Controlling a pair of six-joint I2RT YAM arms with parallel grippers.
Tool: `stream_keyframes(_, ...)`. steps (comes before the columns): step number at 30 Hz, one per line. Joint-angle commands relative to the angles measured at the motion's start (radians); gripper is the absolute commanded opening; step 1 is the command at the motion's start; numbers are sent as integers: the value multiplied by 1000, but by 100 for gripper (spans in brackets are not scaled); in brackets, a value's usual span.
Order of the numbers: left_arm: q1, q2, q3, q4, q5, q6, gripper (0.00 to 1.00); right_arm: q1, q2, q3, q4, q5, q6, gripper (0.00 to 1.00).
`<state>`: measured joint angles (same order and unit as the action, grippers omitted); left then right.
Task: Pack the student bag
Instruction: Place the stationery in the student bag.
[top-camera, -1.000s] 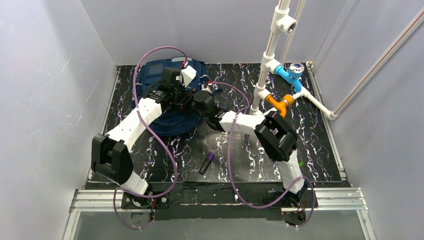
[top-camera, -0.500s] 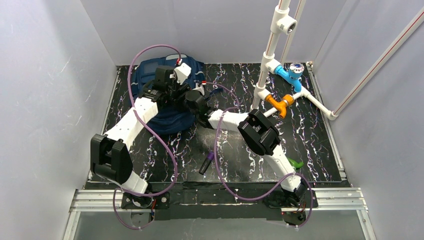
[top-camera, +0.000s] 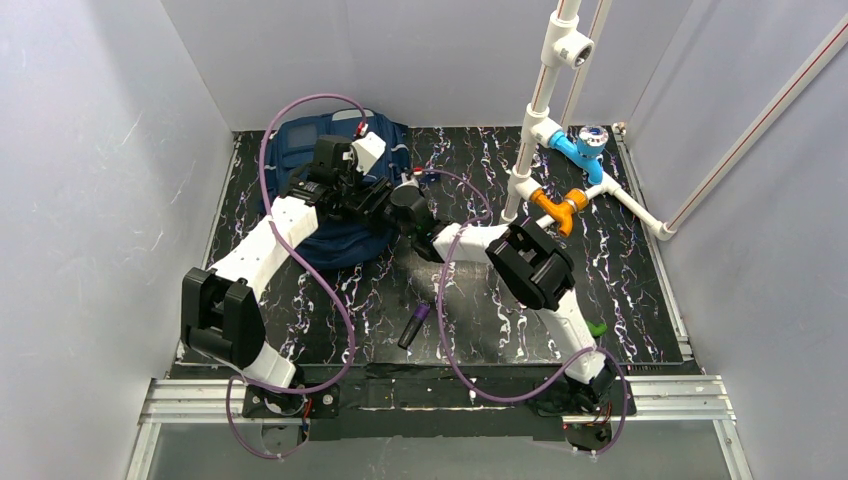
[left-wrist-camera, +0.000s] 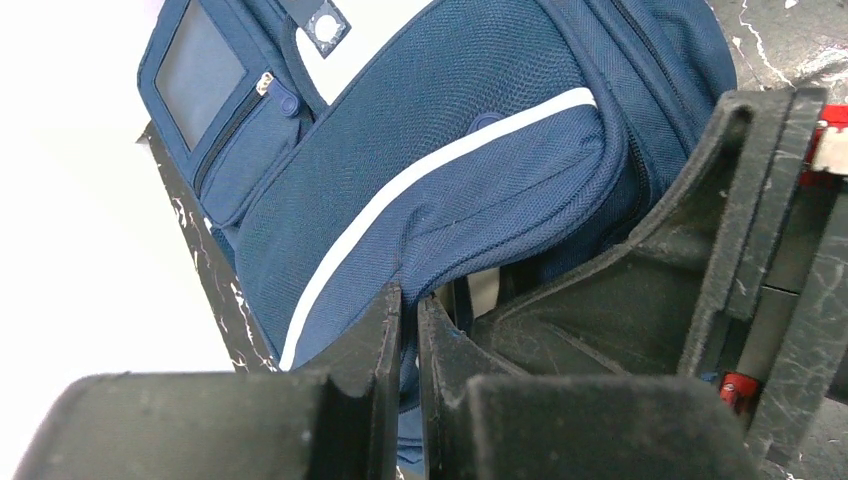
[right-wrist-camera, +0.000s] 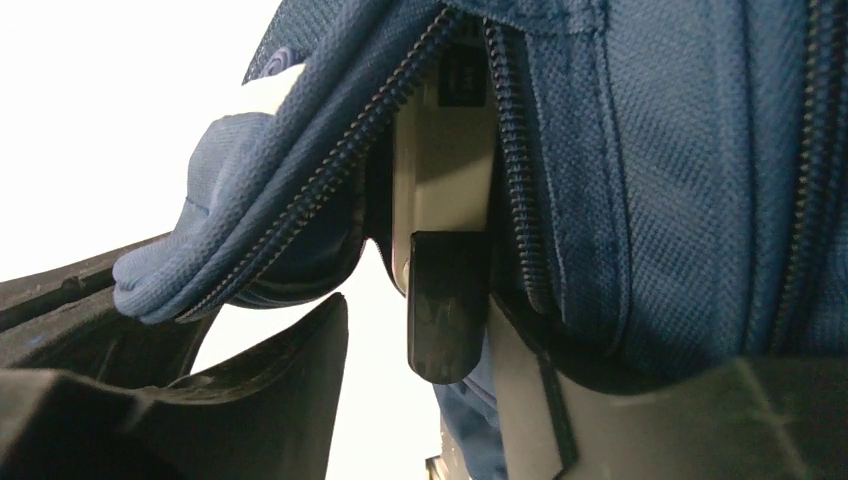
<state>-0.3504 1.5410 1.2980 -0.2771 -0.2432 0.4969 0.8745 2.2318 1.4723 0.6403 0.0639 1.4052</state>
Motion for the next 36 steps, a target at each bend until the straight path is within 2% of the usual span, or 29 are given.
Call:
stream_keyframes(1,6,-88,13,30,-12,-23,0,-9,55,102,80,-33,-7,52)
stream_keyframes(4,5,-98,15,29,7,-29,0,-5,108,181,83,2,38,35)
stream_keyframes(7,5,-112,11,37,22,-25,0,1,177,293,117,92,92,28)
stream_keyframes(8,6,-113,10,44,24,-22,0,3,211,361,104,123,84,28)
stream_keyframes(11,11,-104,9,60,11,8,0,-3,336,575,5,71,86,40)
stream_keyframes(14,14,-93,23,54,9,12,0,-2,283,444,64,48,119,45)
stream_keyframes(18,13,-89,32,56,4,-9,0,-8,154,205,70,49,63,52)
stream_keyframes(22,16,-87,33,48,-11,-20,0,-34,125,190,23,-36,-33,56)
stream_keyframes(30,16,-75,27,39,-10,-21,0,-35,12,123,-16,-80,-136,56)
stream_keyframes(34,18,-70,35,34,-8,-24,0,-29,-35,155,-186,-174,-287,56)
stream_keyframes(36,18,-71,36,29,-10,-19,0,-19,-89,118,-305,-208,-407,57)
